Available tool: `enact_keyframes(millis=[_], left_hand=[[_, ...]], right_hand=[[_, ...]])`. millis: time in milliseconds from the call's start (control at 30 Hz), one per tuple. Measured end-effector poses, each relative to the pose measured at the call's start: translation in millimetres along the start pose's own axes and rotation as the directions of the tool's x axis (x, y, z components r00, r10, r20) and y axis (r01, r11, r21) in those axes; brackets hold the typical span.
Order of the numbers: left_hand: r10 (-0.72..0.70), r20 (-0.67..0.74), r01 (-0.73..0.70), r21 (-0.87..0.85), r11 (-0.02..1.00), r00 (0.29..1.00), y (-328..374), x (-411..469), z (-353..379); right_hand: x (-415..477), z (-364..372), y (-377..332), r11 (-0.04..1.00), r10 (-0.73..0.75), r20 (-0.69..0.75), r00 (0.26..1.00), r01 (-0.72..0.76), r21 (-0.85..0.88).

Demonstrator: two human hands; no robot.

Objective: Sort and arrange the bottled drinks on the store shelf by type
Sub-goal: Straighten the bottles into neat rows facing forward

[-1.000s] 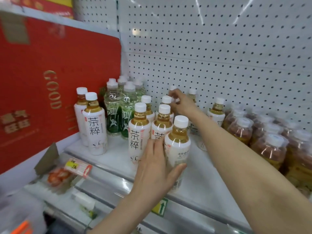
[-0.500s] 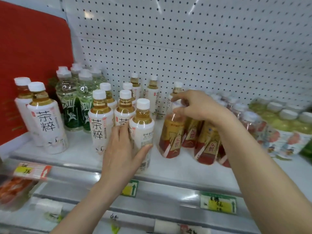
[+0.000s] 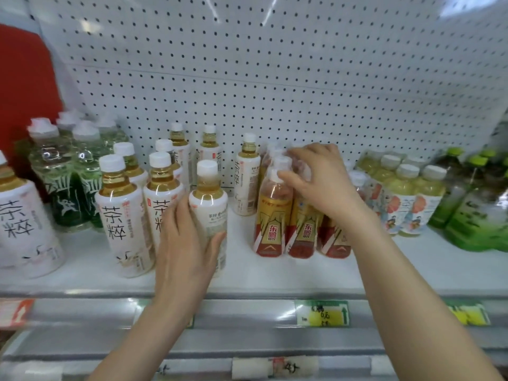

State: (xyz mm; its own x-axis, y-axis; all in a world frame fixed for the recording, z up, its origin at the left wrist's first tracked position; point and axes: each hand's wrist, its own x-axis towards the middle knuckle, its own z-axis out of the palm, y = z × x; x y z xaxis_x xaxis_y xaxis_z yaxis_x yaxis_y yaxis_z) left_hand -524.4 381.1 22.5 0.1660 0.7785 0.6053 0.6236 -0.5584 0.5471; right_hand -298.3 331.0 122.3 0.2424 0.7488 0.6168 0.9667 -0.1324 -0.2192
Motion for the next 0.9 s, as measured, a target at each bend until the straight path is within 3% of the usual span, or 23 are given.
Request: enact_keyframes(millis=[100, 167, 200, 300, 433, 633, 900], left_hand=[[0.194, -0.191, -0.187, 0.056, 0.981, 0.962, 17, -6, 2], [0.38, -0.192, -0.384, 0.02, 0.923, 0.905, 37, -5, 12], [0.411, -0.113, -0.417, -0.034, 0.908, 0.904, 48, -1, 19], [0.324, 0.134, -0.297, -0.184, 0.937, 0.937, 75, 14, 47], [0.149, 0.294, -0.065, -0.278, 0.958, 0.944, 80, 28, 82], [0.093, 0.215, -0.024, -0.303, 0.953, 0.972, 92, 23, 106], [0.112, 0.086, -0.07, -0.389, 0.918, 0.99, 97, 16, 122]], right_hand=[[-15, -15, 42, 0.988, 0.154, -0.288, 0.945, -0.147, 0.048], [-21, -22, 71, 0.96, 0.278, -0.257, 0.926, -0.279, 0.033], [-24, -22, 81, 0.943, 0.33, -0.187, 0.925, -0.33, 0.033], [-31, -13, 90, 0.927, 0.367, 0.04, 0.929, -0.369, 0.064], [-38, 0, 94, 0.95, 0.304, 0.041, 0.952, -0.306, 0.069], [-37, -1, 103, 0.97, 0.208, 0.086, 0.974, -0.217, 0.114], [-34, 10, 113, 0.987, 0.156, -0.026, 0.987, -0.155, 0.035]])
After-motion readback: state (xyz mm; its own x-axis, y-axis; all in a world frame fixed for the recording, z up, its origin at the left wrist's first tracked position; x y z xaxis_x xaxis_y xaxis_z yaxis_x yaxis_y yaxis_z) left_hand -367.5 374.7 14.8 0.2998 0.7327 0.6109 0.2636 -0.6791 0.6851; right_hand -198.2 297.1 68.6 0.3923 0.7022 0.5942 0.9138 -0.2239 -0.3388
